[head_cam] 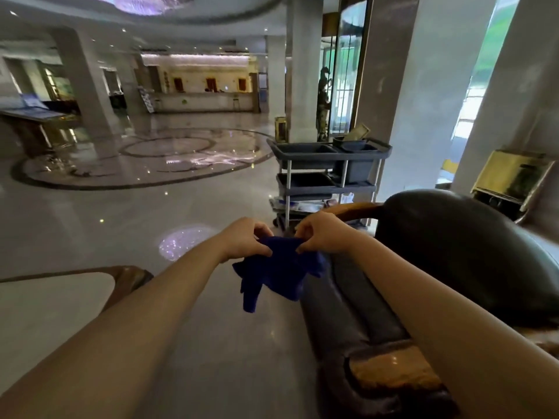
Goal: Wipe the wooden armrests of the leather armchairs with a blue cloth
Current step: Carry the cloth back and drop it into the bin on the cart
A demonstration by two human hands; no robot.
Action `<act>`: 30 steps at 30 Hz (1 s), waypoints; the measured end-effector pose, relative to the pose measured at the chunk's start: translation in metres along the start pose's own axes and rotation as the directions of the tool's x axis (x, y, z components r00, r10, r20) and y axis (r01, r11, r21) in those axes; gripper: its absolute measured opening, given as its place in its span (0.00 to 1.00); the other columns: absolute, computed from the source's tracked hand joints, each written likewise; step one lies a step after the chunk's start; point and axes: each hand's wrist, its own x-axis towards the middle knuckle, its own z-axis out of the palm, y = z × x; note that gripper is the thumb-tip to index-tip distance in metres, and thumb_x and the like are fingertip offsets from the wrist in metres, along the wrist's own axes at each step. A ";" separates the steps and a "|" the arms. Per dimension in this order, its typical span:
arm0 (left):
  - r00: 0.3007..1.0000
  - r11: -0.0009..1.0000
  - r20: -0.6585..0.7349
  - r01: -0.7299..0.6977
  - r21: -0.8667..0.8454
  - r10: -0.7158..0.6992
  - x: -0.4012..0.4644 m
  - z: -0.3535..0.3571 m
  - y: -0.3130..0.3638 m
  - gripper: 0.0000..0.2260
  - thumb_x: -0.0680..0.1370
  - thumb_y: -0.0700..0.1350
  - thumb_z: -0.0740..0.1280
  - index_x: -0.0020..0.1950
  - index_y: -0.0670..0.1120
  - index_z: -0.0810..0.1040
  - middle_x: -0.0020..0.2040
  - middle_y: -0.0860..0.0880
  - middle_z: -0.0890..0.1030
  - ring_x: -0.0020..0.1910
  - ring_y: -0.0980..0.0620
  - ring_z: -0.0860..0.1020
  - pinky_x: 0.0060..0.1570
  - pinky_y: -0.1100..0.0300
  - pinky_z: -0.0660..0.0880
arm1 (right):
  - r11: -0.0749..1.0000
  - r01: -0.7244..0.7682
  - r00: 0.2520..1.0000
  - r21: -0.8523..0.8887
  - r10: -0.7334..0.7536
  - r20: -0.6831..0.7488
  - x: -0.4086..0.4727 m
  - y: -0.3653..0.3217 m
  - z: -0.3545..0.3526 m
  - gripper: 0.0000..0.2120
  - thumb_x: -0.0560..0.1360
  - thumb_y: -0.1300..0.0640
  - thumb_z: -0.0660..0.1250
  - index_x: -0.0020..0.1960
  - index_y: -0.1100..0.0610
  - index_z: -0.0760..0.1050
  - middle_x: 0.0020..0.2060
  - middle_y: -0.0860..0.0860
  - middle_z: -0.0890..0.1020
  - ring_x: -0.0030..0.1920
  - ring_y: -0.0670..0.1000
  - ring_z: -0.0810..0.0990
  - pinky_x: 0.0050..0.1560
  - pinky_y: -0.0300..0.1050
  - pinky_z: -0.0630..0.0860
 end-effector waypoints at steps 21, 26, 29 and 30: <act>0.988 0.994 0.106 -0.111 0.023 0.108 0.418 -0.193 -0.201 0.11 0.70 0.40 0.71 0.41 0.56 0.75 0.42 0.55 0.78 0.41 0.57 0.78 0.36 0.68 0.74 | 0.991 -0.110 0.992 0.074 0.115 -0.058 0.459 0.101 -0.013 0.11 0.69 0.61 0.71 0.51 0.54 0.81 0.40 0.48 0.82 0.38 0.42 0.78 0.42 0.34 0.72; 0.993 0.995 0.059 -0.098 -0.005 0.098 0.531 -0.222 -0.243 0.09 0.70 0.40 0.70 0.48 0.49 0.77 0.46 0.50 0.79 0.44 0.55 0.78 0.38 0.65 0.75 | 0.988 -0.085 0.991 0.128 0.097 -0.095 0.584 0.159 -0.018 0.10 0.68 0.63 0.71 0.49 0.55 0.81 0.39 0.48 0.81 0.37 0.40 0.78 0.38 0.28 0.72; 0.998 0.998 0.034 -0.050 0.024 0.049 0.596 -0.256 -0.267 0.11 0.71 0.40 0.70 0.52 0.46 0.78 0.49 0.47 0.80 0.46 0.53 0.78 0.43 0.61 0.77 | 0.988 -0.054 0.996 0.147 0.065 -0.067 0.667 0.182 -0.027 0.09 0.69 0.62 0.71 0.49 0.54 0.80 0.39 0.46 0.80 0.36 0.36 0.77 0.33 0.25 0.72; 0.999 0.999 0.021 -0.041 0.034 0.041 0.616 -0.270 -0.275 0.11 0.71 0.40 0.70 0.52 0.46 0.78 0.49 0.47 0.80 0.46 0.52 0.79 0.45 0.59 0.78 | 0.987 -0.046 0.997 0.151 0.055 -0.058 0.695 0.187 -0.031 0.09 0.70 0.62 0.71 0.49 0.54 0.80 0.39 0.46 0.80 0.36 0.36 0.77 0.32 0.25 0.72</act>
